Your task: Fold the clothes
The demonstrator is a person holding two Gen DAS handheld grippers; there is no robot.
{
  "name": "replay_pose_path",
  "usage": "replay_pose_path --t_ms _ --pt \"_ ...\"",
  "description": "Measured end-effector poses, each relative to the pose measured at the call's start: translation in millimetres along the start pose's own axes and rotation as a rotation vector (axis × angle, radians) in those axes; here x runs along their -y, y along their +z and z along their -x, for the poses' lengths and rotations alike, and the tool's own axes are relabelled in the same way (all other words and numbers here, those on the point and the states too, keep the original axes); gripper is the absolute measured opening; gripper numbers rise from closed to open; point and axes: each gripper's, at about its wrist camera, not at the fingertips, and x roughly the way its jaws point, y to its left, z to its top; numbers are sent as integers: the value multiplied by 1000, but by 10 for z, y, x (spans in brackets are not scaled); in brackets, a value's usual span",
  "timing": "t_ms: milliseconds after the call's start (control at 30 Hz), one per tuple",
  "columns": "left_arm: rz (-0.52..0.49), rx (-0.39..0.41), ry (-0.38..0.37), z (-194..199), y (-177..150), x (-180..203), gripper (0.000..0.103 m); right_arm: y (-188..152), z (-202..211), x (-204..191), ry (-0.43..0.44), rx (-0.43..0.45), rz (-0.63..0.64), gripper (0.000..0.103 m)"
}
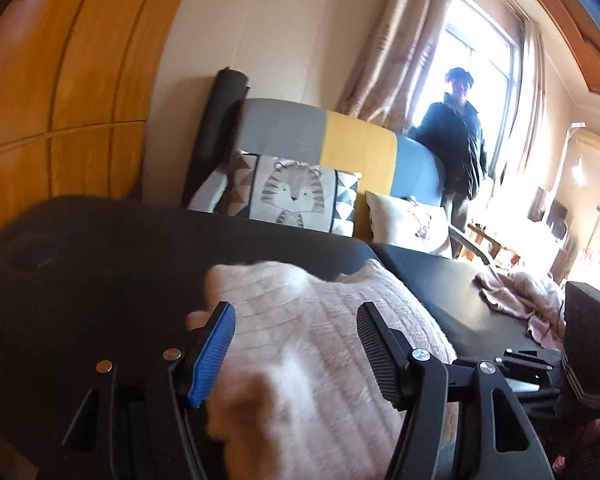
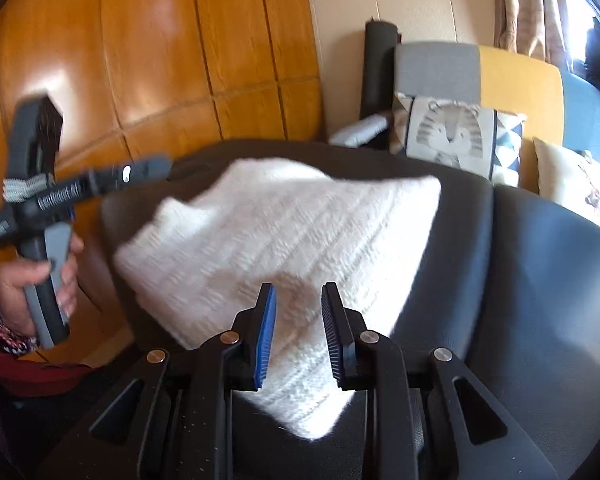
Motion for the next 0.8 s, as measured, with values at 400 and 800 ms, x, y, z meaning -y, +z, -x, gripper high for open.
replay_pose_path --t_ms 400,800 --pt "-117 -141 27 -403 -413 150 65 287 31 474 34 25 -188 36" --pt "-150 -150 28 -267 -565 149 65 807 -1209 1695 80 -208 -690 38"
